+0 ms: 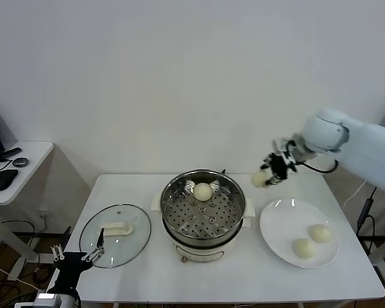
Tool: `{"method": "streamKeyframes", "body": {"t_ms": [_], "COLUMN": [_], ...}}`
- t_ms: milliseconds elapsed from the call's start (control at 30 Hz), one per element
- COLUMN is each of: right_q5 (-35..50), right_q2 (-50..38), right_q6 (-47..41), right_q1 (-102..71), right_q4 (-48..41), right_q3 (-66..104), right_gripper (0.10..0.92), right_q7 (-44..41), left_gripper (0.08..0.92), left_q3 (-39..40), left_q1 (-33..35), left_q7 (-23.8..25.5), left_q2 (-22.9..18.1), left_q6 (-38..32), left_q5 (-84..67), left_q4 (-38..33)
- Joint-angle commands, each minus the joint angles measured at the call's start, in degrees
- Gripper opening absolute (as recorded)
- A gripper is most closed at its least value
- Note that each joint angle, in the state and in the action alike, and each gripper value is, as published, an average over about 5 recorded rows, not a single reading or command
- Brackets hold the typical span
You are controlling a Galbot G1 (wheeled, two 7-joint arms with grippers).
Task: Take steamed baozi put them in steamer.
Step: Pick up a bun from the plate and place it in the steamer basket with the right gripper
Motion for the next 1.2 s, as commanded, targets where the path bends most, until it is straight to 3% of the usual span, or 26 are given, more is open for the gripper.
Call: {"method": "streamKeyframes", "body": {"t_ms": [33,267,567,1200], "right_q5": [17.45,19.82,19.32,16.05], "right_q2": [12.3,21.92,29.54,35.84], "right_q6": [-12.95,-19.29,-20.21,-20.23], "right_q1": [12.12,2.96,-2.29,-7.95], "right_q4": [7.04,3.11,-2.19,-11.65], "right_q3": [-11.16,-8.17,-8.26,-6.42], "right_gripper": [0.467,0.467,0.467,0.472], "right_q7": [7.47,13.38,15.88,18.15], "left_gripper": [0.823,0.823,0.823,0.823], "left_q3": [-0.12,-0.34,-1.03,-1.05], "left_q1": [0.02,0.14,0.49,0.09], "left_q7": [-0.05,-0.07,-0.24,-0.3], "left_q2": [-0.12,-0.77,-1.53,-1.6], "left_q6": [0.48,0.96,0.5,0.13], "left_q5": [-0.18,0.12,0.26,0.21], "left_q4": [-0.91,-2.3,-2.11,-2.15]}}
